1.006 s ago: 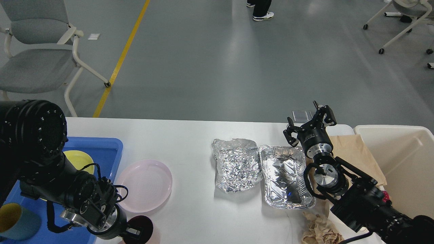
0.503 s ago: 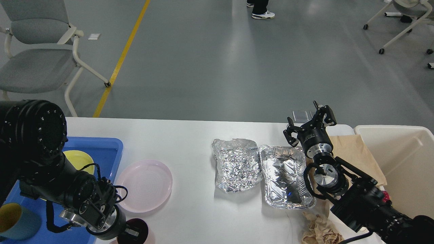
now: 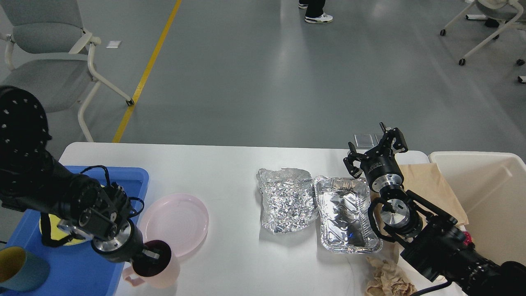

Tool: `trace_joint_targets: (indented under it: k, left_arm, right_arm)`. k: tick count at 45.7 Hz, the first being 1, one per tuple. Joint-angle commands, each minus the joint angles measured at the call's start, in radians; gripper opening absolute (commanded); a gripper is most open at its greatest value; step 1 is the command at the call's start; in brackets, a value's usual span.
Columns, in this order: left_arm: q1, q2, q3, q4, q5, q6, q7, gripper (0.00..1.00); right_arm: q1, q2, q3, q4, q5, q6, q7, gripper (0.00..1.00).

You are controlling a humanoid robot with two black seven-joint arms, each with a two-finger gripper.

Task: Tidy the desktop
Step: 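Lift the pink mug and set it on the tray corner nearest the robot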

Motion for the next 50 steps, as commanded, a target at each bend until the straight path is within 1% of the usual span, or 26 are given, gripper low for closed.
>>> trace_joint_targets:
  k: [1,4,7,10,13,16,19,21,25,32,34,37,41,45,50]
  left_arm:
    - [-0.135,0.076,0.012,-0.001,0.001,-0.139,-0.019,0.00]
    - [-0.212,0.126,0.018,0.000,0.004,-0.245,-0.029,0.00]
    - [-0.279,0.171,0.027,0.000,0.012,-0.352,-0.048,0.00]
    - [-0.330,0.203,0.035,-0.001,0.036,-0.429,-0.076,0.00]
    - [-0.346,0.225,0.047,-0.001,0.068,-0.457,-0.096,0.00]
    - [-0.341,0.234,0.069,-0.001,0.097,-0.451,-0.099,0.00]
    - [-0.320,0.235,0.086,0.000,0.127,-0.420,-0.099,0.00]
    - [-0.289,0.239,0.095,0.000,0.136,-0.377,-0.099,0.00]
    - [-0.209,0.254,0.105,0.002,0.139,-0.258,-0.098,0.00]
    - [-0.021,0.255,0.142,0.023,0.145,-0.041,-0.085,0.00]
    - [0.019,0.257,0.150,0.029,0.145,0.013,-0.087,0.00]
    - [0.055,0.263,0.156,0.032,0.144,0.071,-0.088,0.00]
    - [0.067,0.272,0.159,0.032,0.145,0.077,-0.087,0.00]
    - [0.093,0.268,0.184,0.037,0.156,0.085,-0.073,0.00]
    - [0.125,0.268,0.205,0.084,0.200,0.094,-0.062,0.00]
  right_arm:
    - [0.000,-0.001,0.000,0.000,0.000,0.000,0.000,1.00]
    - [0.000,0.000,0.000,-0.002,0.000,0.000,0.000,1.00]
    - [0.000,0.000,0.000,0.000,0.000,0.000,0.000,1.00]
    - [0.000,-0.001,0.000,0.000,0.000,0.000,0.000,1.00]
    - [0.000,0.000,0.000,0.000,0.000,0.000,0.000,1.00]
    - [0.000,-0.001,0.000,0.000,0.000,0.000,0.000,1.00]
    - [0.000,0.000,0.000,0.000,0.000,0.000,0.000,1.00]
    - [0.000,0.000,0.000,0.000,0.000,0.000,0.000,1.00]
    - [0.000,0.000,0.000,0.000,0.000,0.000,0.000,1.00]
    - [0.000,0.000,0.000,0.000,0.000,0.000,0.000,1.00]
    - [0.000,0.000,0.000,-0.002,0.000,0.000,0.000,1.00]
    - [0.000,0.000,0.000,0.000,0.000,0.000,0.000,1.00]
    - [0.000,0.000,0.000,-0.002,0.000,0.000,0.000,1.00]
    - [0.000,0.000,0.000,-0.002,0.000,0.000,0.000,1.00]
    - [0.000,0.000,0.000,-0.002,-0.001,0.000,0.000,1.00]
